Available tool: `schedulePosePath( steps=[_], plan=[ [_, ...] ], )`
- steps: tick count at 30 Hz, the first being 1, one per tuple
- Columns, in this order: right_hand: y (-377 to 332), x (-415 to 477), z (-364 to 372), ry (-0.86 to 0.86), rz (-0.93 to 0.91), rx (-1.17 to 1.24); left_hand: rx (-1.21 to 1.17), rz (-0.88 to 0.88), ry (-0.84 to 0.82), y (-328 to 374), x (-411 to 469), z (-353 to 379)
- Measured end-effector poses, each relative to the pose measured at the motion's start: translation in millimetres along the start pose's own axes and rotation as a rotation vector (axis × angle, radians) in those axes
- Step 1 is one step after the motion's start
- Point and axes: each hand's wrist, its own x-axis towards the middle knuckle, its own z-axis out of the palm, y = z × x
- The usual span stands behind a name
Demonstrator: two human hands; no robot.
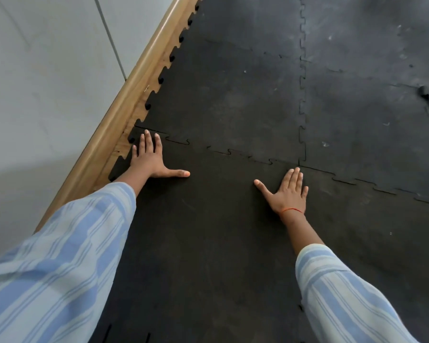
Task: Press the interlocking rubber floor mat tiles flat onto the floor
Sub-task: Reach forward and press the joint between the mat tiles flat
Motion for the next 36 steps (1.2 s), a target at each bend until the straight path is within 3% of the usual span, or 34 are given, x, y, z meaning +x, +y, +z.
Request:
schedulePosePath(
  steps=[12, 15, 19, 27, 31, 36],
  plan=[
    [-2, 22, -42, -0.219, -0.047, -0.163, 0.024, -0.033, -0.038, 11, 0, -10],
    [4, 12, -36, -0.223, -0.068, -0.161, 0.039, 0.033, -0.065, 17, -3, -8],
    [24, -30, -1, -0.111, -0.085, -0.101, 0.086, 0.153, -0.042, 18, -18, 17],
    [43, -107, 22, -0.155, -0.032, -0.064, 0.057, 0.237, 0.117, 61, -112, 109],
    [39, -178, 33, -0.244, 0.048, 0.012, 0.065, 0.208, 0.032, 76, -196, 150],
    [46, -263, 34, -0.490, 0.175, 0.060, 0.072, 0.135, -0.314, 84, -273, 167]
  ],
)
